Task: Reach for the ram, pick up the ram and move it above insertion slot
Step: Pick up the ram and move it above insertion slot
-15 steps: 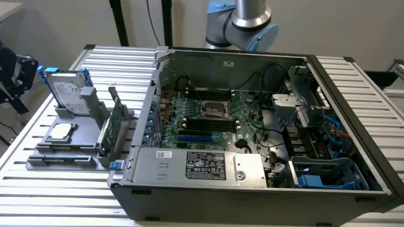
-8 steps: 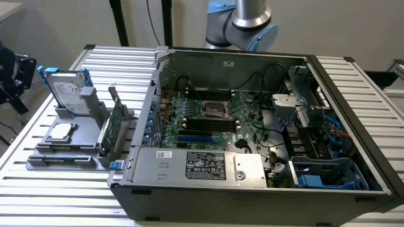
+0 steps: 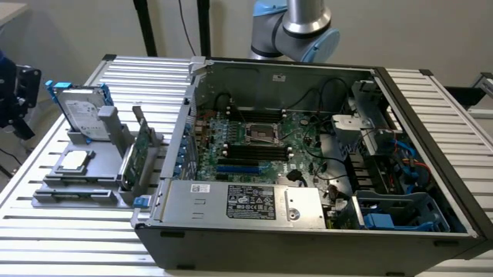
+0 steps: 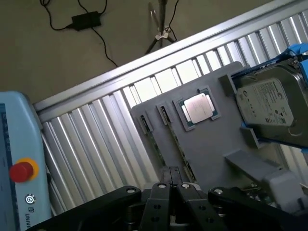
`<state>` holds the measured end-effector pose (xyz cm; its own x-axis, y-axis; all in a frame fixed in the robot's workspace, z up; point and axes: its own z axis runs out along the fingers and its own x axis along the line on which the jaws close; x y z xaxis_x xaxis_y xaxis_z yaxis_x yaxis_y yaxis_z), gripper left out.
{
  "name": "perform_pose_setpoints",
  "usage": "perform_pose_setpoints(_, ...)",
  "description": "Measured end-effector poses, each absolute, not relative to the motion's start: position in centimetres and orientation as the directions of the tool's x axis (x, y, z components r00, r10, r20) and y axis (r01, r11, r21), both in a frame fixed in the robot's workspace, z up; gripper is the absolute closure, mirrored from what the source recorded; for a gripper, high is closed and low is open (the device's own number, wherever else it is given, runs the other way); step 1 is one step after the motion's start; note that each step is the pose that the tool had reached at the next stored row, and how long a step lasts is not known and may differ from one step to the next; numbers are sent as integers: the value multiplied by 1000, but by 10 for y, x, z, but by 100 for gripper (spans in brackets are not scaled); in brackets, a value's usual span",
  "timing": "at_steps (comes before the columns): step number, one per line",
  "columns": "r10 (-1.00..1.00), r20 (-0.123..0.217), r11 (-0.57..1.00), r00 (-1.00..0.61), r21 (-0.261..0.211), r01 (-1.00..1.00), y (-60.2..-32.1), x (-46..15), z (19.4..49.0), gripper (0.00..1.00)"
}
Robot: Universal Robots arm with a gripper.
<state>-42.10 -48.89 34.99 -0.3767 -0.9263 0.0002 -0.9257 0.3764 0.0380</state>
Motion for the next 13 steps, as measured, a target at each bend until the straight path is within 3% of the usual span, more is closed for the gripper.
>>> perform_pose_setpoints(13, -989, 0, 149, -149, 36, -988, -489, -421, 349, 89)
